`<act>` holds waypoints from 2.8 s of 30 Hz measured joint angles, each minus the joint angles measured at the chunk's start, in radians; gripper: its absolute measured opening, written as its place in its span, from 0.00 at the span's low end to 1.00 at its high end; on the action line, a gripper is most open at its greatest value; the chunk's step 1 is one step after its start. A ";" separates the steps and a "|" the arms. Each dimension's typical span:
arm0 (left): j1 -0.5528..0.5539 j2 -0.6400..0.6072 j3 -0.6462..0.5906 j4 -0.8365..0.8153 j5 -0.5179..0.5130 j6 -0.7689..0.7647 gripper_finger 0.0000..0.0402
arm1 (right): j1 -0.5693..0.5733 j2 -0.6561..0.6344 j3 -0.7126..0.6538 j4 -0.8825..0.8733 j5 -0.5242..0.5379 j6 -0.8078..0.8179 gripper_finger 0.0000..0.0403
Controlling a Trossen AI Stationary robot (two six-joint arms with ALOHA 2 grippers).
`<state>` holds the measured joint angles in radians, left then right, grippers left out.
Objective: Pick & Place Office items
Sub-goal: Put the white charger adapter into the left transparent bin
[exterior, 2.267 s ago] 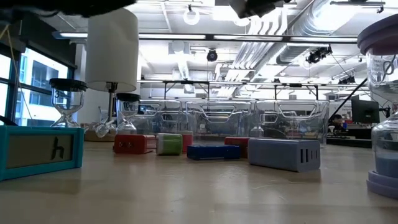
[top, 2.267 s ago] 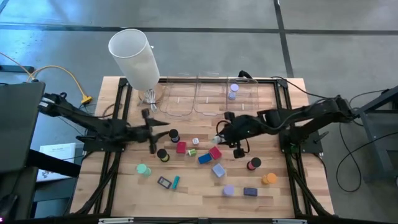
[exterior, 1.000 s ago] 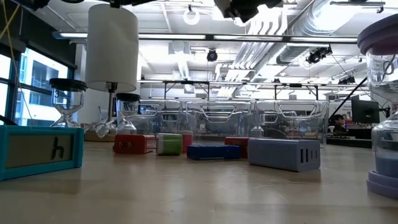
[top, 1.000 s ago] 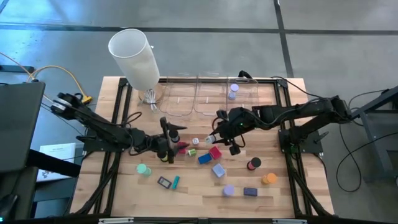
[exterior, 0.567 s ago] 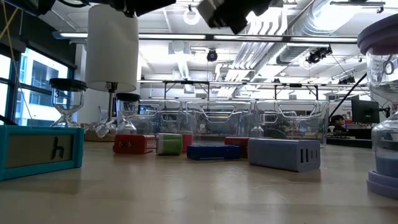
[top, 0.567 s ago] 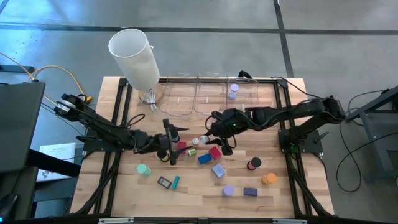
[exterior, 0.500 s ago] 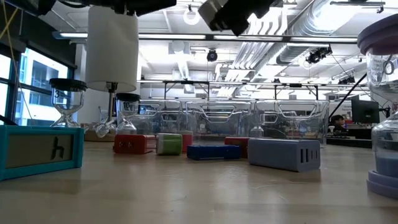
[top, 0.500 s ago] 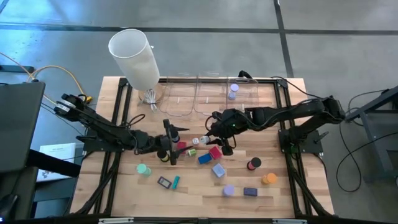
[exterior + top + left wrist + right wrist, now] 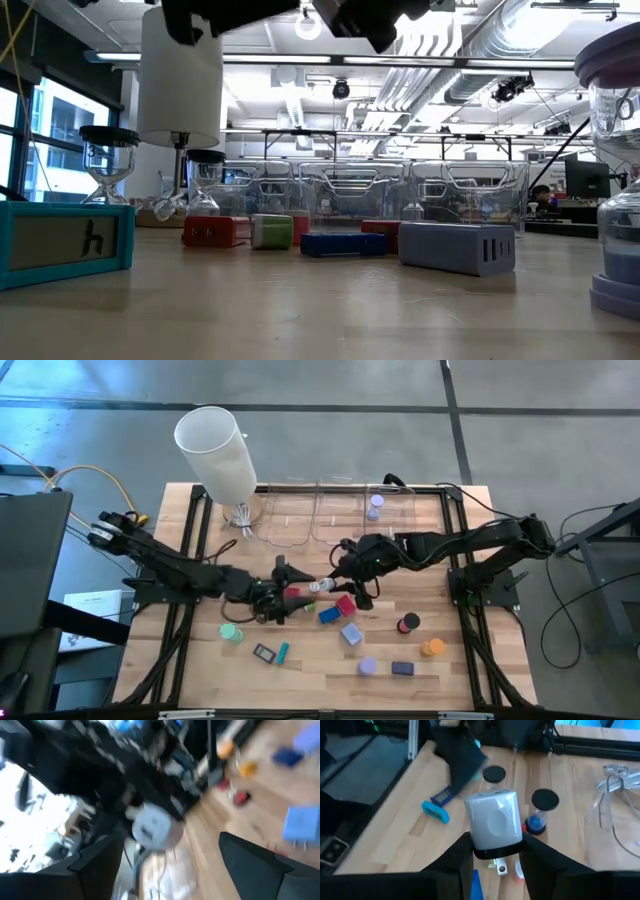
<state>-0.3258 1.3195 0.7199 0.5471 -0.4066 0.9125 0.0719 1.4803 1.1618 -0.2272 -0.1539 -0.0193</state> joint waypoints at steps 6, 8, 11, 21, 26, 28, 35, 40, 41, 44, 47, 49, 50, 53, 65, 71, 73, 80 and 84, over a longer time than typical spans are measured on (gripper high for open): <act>0.028 0.015 0.061 -0.056 0.039 0.044 0.79 | 0.000 0.000 0.000 -0.007 -0.013 0.027 0.30; 0.028 0.015 0.071 -0.061 0.039 0.076 0.79 | 0.000 0.000 0.000 -0.008 -0.013 0.038 0.30; 0.028 0.018 0.079 -0.072 0.083 0.136 0.79 | 0.000 0.000 0.000 -0.008 -0.013 0.053 0.30; 0.089 0.123 0.153 -0.131 0.121 0.195 0.79 | 0.000 0.000 0.000 -0.032 -0.019 0.098 0.30; 0.088 0.152 0.171 -0.127 0.122 0.257 0.79 | 0.000 0.017 0.000 -0.047 -0.030 0.106 0.30; 0.088 0.152 0.170 -0.130 0.123 0.266 0.79 | 0.000 0.021 -0.002 -0.069 -0.033 0.106 0.30; 0.088 0.152 0.169 -0.149 0.125 0.266 0.77 | 0.000 0.060 -0.001 -0.056 -0.054 0.100 0.30; 0.088 0.152 0.170 -0.175 0.125 0.264 0.70 | 0.000 0.069 0.000 -0.055 -0.061 0.098 0.30; 0.088 0.151 0.170 -0.177 0.125 0.264 0.68 | 0.000 0.068 0.000 -0.054 -0.062 0.097 0.30; 0.088 0.151 0.170 -0.197 0.124 0.250 0.60 | 0.000 0.068 0.000 -0.054 -0.060 0.097 0.30; 0.088 0.151 0.169 -0.200 0.124 0.241 0.49 | 0.000 0.067 0.000 -0.052 -0.061 0.097 0.30; 0.088 0.151 0.169 -0.200 0.124 0.233 0.41 | 0.000 0.067 0.000 -0.054 -0.061 0.097 0.30; 0.089 0.151 0.169 -0.201 0.123 0.223 0.38 | 0.000 0.067 0.000 -0.055 -0.061 0.097 0.30; 0.089 0.151 0.168 -0.202 0.120 0.218 0.31 | 0.000 0.067 0.000 -0.061 -0.061 0.097 0.30; 0.090 0.151 0.168 -0.214 0.114 0.216 0.31 | 0.000 0.067 0.000 -0.058 -0.049 0.112 0.36; 0.091 0.151 0.169 -0.217 0.107 0.170 0.31 | 0.000 0.063 0.000 -0.064 0.014 0.149 0.58; 0.091 0.151 0.170 -0.225 0.081 0.146 0.31 | 0.001 0.052 0.000 -0.083 -0.005 0.093 0.65; 0.090 0.087 0.170 -0.370 0.033 -0.008 0.32 | 0.013 -0.029 0.000 -0.199 0.130 0.099 0.78; 0.093 0.016 0.170 -0.464 -0.091 -0.095 0.32 | 0.023 -0.072 0.000 -0.357 0.265 0.199 0.80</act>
<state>-0.2326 1.3354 0.8898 0.0831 -0.4974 0.8172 0.0947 1.4083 1.1618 -0.5841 0.1115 0.1797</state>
